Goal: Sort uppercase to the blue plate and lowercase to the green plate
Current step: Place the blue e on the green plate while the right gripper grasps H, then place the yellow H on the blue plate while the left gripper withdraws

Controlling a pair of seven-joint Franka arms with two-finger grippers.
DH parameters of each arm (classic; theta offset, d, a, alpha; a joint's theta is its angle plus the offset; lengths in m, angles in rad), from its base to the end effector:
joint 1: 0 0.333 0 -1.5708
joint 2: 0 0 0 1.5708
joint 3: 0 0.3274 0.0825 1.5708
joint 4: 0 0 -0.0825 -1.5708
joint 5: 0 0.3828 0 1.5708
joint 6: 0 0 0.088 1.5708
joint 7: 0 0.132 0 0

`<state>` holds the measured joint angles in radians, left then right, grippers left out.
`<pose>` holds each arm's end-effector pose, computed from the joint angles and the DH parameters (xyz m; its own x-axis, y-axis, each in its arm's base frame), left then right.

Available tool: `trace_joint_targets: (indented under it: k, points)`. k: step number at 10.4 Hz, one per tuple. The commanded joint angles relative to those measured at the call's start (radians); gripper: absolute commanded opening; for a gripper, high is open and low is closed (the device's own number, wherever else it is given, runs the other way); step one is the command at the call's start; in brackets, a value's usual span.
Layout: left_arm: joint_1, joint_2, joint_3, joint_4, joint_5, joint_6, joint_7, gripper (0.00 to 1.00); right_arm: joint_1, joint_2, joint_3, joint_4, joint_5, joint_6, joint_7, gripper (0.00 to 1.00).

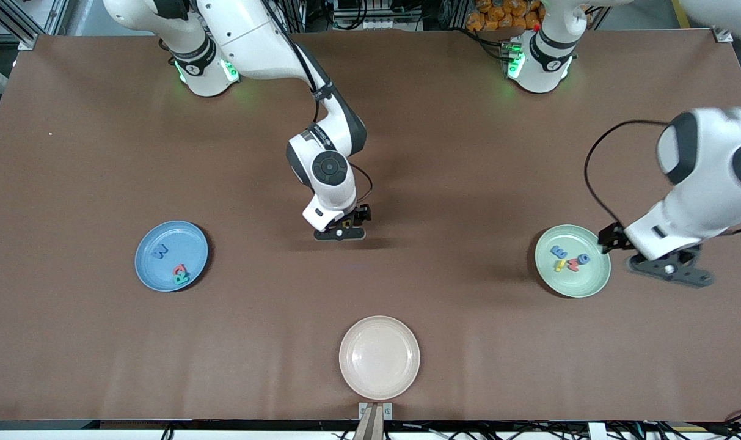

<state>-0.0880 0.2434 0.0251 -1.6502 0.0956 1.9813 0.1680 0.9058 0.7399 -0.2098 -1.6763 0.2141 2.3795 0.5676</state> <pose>0.6467 -0.0338 0.4644 0.9615 -0.2661 0.0683 -0.2579 -0.9599 -0.1095 0.5123 0.4519 0.1612 0.9996 0.0241 -0.0147 0.0242 -0.9997 0.0045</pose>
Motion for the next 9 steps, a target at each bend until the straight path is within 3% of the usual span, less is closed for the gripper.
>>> trace_joint_targets:
  k: [1, 4, 7, 9]
  points:
    - [-0.007, -0.126, 0.010, 0.067, -0.103, -0.165, -0.103, 1.00, 0.008, -0.004, -0.003, -0.006, 0.008, 0.018, 0.024, 0.00]
    - [0.014, -0.225, 0.007, 0.090, -0.134, -0.264, -0.199, 1.00, 0.010, -0.005, -0.002, -0.020, 0.008, 0.021, 0.023, 0.00]
    - [0.014, -0.225, 0.004, 0.122, -0.128, -0.314, -0.219, 1.00, -0.005, -0.040, -0.009, -0.022, 0.007, 0.001, 0.009, 0.00]
    - [0.014, -0.228, 0.002, 0.121, -0.126, -0.314, -0.216, 1.00, -0.103, -0.095, -0.060, -0.017, -0.006, -0.040, -0.157, 0.00]
